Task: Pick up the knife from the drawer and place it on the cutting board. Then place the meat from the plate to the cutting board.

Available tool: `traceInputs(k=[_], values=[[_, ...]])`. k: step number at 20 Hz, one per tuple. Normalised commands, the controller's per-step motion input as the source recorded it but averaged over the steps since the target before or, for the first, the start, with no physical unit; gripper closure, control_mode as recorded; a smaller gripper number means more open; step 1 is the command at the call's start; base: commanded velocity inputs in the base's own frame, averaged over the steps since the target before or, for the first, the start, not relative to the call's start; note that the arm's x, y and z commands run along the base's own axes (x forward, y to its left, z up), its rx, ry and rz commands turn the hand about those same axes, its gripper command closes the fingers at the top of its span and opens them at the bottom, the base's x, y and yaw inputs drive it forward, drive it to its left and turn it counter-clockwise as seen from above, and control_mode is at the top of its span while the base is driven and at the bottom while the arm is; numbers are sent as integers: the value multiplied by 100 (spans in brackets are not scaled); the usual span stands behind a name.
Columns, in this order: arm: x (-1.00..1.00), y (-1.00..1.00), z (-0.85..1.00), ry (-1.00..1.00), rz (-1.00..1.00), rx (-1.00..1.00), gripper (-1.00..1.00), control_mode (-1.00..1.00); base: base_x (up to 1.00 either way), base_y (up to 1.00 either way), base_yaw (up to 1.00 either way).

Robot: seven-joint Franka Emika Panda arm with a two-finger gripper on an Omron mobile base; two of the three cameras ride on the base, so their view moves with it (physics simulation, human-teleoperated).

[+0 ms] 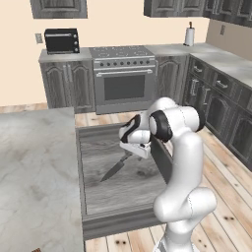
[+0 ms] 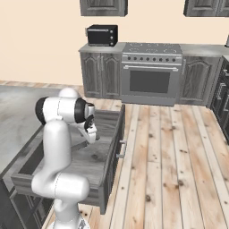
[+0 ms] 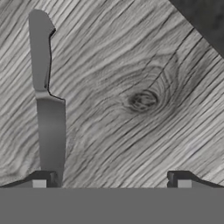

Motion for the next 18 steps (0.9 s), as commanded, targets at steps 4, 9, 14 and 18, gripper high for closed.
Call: traceInputs(k=[4,9,14,18], values=[[38,8,-23,0,0,-3,-100,-100,0,0,0],[40,1,-32,0,0,-1,-100,-100,0,0,0],[31,0,-38,0,0,0,-100,-100,0,0,0],[26,0,-36,0,0,0,-100,-100,0,0,0]])
